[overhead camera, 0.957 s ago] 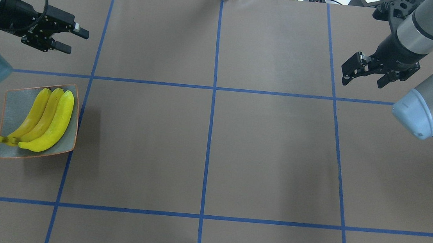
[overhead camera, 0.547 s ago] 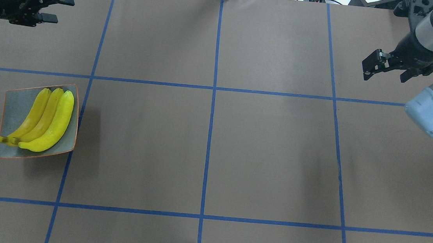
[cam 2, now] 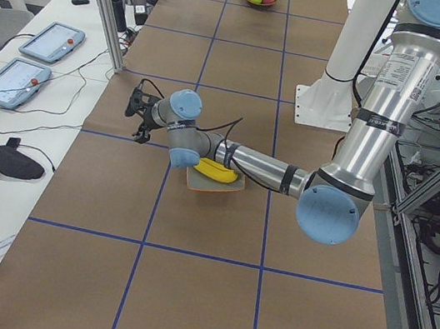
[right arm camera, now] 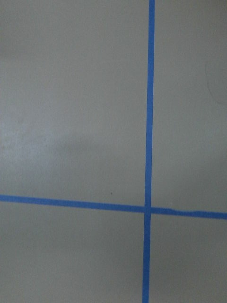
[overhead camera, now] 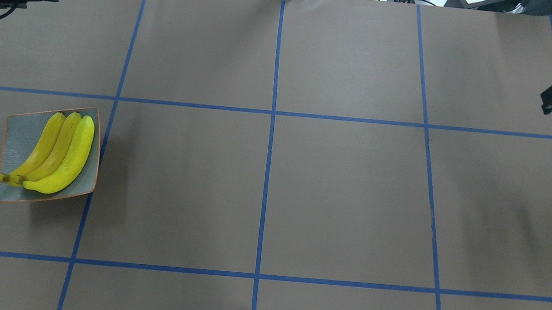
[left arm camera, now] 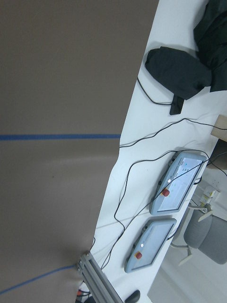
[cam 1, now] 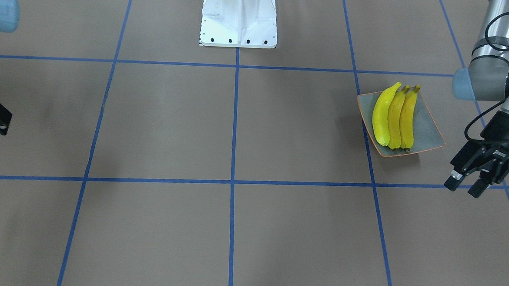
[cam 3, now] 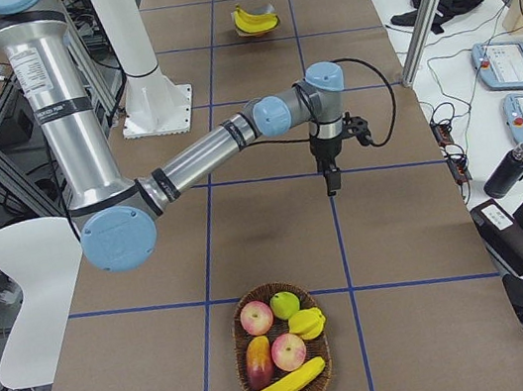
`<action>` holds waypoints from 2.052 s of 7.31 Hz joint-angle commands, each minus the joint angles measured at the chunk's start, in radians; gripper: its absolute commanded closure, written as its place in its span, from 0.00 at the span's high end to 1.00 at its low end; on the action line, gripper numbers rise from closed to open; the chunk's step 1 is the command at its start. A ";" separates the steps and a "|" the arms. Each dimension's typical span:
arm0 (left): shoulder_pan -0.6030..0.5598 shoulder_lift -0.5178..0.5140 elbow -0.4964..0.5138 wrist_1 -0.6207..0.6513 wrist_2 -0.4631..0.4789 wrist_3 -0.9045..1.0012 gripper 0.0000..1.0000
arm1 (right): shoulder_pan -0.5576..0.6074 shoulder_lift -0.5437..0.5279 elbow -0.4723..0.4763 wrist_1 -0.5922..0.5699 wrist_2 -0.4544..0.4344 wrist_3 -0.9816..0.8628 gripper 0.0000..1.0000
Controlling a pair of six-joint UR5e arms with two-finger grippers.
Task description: Transfer all bananas from basket to plate
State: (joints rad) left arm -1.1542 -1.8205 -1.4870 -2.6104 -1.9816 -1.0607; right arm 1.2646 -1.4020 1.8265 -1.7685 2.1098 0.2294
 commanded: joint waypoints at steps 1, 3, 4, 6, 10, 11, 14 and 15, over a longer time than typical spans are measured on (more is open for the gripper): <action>0.001 0.007 -0.099 0.186 0.000 0.085 1.00 | 0.175 -0.109 -0.048 -0.005 0.019 -0.315 1.00; 0.005 0.021 -0.105 0.185 -0.003 0.084 1.00 | 0.297 -0.106 -0.229 -0.035 0.036 -0.638 1.00; 0.005 0.021 -0.105 0.185 -0.006 0.085 1.00 | 0.305 -0.101 -0.307 -0.038 0.032 -0.688 1.00; 0.010 0.030 -0.102 0.178 -0.008 0.084 1.00 | 0.305 -0.104 -0.430 -0.037 0.015 -0.828 1.00; 0.030 0.027 -0.107 0.171 -0.008 0.077 1.00 | 0.305 -0.103 -0.564 -0.031 -0.066 -0.967 1.00; 0.030 0.024 -0.105 0.173 -0.008 0.079 1.00 | 0.305 -0.101 -0.597 -0.028 -0.071 -0.985 1.00; 0.037 0.017 -0.105 0.173 -0.008 0.082 1.00 | 0.299 -0.077 -0.668 -0.026 -0.076 -0.984 0.99; 0.044 0.013 -0.105 0.173 -0.008 0.082 1.00 | 0.299 -0.072 -0.677 -0.022 -0.100 -0.983 0.99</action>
State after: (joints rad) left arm -1.1165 -1.8033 -1.5919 -2.4375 -1.9896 -0.9794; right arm 1.5648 -1.4844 1.1727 -1.7944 2.0301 -0.7541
